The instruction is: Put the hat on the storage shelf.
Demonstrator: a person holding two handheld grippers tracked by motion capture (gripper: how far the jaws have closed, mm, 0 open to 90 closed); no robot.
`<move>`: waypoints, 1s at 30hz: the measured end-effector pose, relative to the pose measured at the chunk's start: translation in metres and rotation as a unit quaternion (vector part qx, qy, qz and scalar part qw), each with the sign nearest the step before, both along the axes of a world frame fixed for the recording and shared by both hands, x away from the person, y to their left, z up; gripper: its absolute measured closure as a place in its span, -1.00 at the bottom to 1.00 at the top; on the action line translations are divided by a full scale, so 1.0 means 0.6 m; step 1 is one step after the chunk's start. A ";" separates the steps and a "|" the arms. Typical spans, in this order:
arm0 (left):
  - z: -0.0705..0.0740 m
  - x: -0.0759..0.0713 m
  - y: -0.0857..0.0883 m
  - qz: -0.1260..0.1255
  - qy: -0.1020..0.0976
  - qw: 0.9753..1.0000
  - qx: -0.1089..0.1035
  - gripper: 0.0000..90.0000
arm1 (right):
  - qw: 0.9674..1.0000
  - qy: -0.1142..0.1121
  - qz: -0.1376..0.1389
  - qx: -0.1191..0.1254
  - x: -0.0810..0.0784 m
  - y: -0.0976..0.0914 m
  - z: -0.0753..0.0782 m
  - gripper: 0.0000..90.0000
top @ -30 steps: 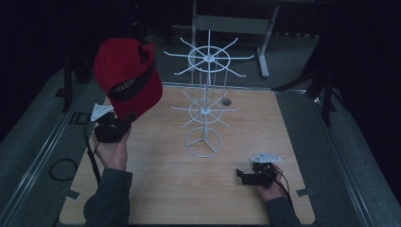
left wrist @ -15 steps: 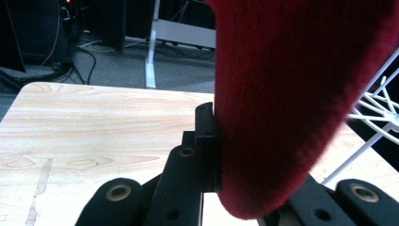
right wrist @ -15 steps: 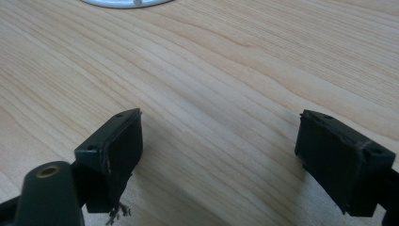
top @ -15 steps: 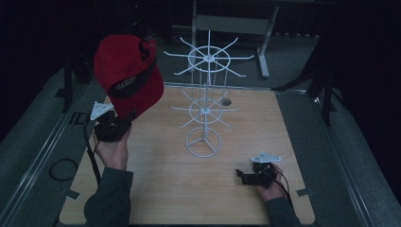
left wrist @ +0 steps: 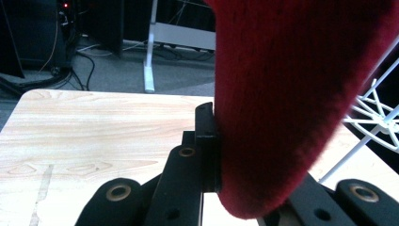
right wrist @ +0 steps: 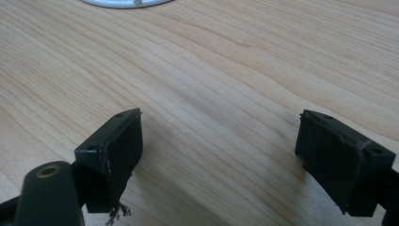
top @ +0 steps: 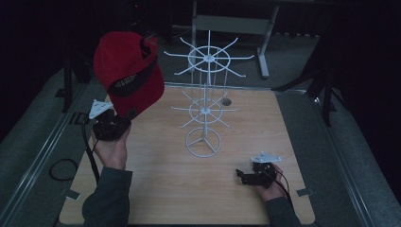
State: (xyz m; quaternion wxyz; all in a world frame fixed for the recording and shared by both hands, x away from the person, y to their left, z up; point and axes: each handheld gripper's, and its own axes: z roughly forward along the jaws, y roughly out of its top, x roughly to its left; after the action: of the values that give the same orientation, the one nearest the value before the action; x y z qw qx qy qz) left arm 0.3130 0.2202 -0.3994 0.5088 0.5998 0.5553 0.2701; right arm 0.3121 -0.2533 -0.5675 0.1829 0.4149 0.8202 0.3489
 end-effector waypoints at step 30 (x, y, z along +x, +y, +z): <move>0.028 -0.006 -0.008 -0.010 -0.018 1.000 -0.002 0.91 | 1.000 0.000 0.000 0.000 0.000 0.000 0.000 -0.66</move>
State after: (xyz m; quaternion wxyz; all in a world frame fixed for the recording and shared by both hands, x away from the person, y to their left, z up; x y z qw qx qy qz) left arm 0.3093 0.2153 -0.3828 0.5229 0.5995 0.5403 0.2743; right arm 0.3121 -0.2534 -0.5674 0.1828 0.4148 0.8204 0.3486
